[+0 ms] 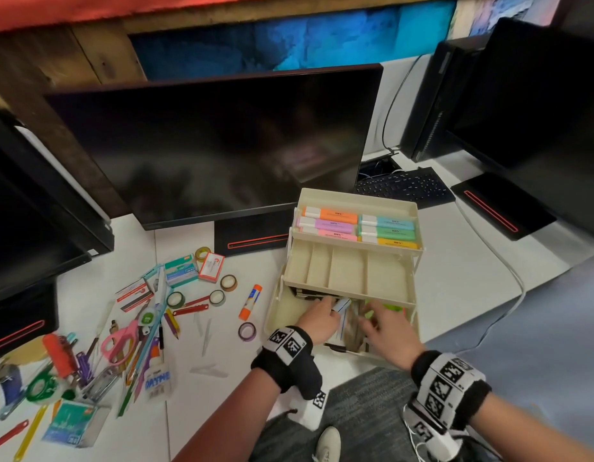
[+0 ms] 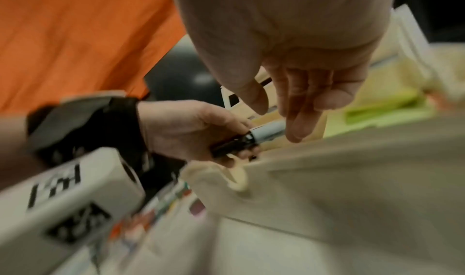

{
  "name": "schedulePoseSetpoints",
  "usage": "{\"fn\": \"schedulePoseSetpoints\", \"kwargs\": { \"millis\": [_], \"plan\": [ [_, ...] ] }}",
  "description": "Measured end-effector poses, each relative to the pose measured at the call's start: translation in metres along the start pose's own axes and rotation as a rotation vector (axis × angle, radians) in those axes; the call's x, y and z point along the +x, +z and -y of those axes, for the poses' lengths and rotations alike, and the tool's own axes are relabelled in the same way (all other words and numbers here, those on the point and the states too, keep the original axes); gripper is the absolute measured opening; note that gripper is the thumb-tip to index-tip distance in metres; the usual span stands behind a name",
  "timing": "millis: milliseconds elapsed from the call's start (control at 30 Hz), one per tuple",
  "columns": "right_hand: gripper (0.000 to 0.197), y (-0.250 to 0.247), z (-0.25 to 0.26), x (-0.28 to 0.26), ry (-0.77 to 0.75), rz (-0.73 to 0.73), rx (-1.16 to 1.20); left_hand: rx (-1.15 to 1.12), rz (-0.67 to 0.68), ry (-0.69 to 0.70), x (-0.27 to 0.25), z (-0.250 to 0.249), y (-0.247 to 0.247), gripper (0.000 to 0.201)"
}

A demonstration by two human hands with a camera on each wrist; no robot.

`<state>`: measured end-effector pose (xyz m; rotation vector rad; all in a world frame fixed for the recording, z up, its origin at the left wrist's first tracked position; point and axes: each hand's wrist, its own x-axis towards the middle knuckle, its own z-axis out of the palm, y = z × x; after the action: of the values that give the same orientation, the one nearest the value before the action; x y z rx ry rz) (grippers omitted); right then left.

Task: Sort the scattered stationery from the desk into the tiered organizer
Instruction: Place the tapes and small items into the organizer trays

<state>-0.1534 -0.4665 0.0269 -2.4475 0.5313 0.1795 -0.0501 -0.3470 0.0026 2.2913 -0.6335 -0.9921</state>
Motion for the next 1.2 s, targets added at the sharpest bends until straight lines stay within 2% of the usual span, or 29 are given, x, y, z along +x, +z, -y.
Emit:
{"fn": "schedulePoseSetpoints", "kwargs": {
  "millis": [67, 100, 200, 300, 333, 400, 467, 533, 633, 700, 900, 1200],
  "plan": [
    [0.014, 0.008, 0.006, 0.004, 0.045, 0.062, 0.245, -0.112, -0.012, -0.023, 0.003, -0.004, 0.003, 0.038],
    [0.018, 0.012, 0.008, 0.006, 0.06, 0.099, 0.313, -0.141, -0.032, -0.033, 0.004, -0.005, 0.005, 0.036],
    [0.03, 0.017, 0.007, 0.01, 0.092, 0.215, 0.388, -0.208, -0.085, -0.033, 0.005, 0.0, 0.007, 0.029],
    [0.028, 0.015, 0.004, 0.014, 0.121, 0.209, 0.454, -0.242, -0.011, -0.012, 0.005, 0.002, 0.004, 0.025],
    [0.028, 0.013, 0.002, 0.016, 0.131, 0.177, 0.449, -0.209, -0.003, -0.003, 0.007, 0.002, 0.002, 0.027],
    [0.029, 0.011, 0.0, 0.019, 0.132, 0.16, 0.413, 0.022, -0.036, 0.022, 0.009, 0.003, -0.003, 0.033],
    [0.032, 0.011, -0.002, 0.02, 0.119, 0.186, 0.353, 0.319, -0.072, 0.027, 0.01, 0.007, -0.006, 0.039],
    [0.034, 0.012, -0.003, 0.021, 0.098, 0.21, 0.276, 0.45, -0.048, 0.015, 0.011, 0.011, -0.007, 0.044],
    [0.033, 0.014, -0.001, 0.025, 0.077, 0.223, 0.165, 0.523, 0.058, -0.011, 0.018, 0.021, -0.007, 0.055],
    [0.031, 0.014, 0.001, 0.029, 0.073, 0.233, 0.11, 0.592, 0.083, -0.038, 0.024, 0.027, -0.007, 0.058],
    [0.031, 0.024, -0.003, 0.037, 0.115, 0.236, 0.008, 0.7, 0.046, -0.004, 0.027, 0.04, -0.01, 0.058],
    [0.037, 0.031, 0.002, 0.042, 0.151, 0.25, -0.063, 0.726, 0.041, -0.001, 0.026, 0.042, -0.011, 0.058]
  ]
}}
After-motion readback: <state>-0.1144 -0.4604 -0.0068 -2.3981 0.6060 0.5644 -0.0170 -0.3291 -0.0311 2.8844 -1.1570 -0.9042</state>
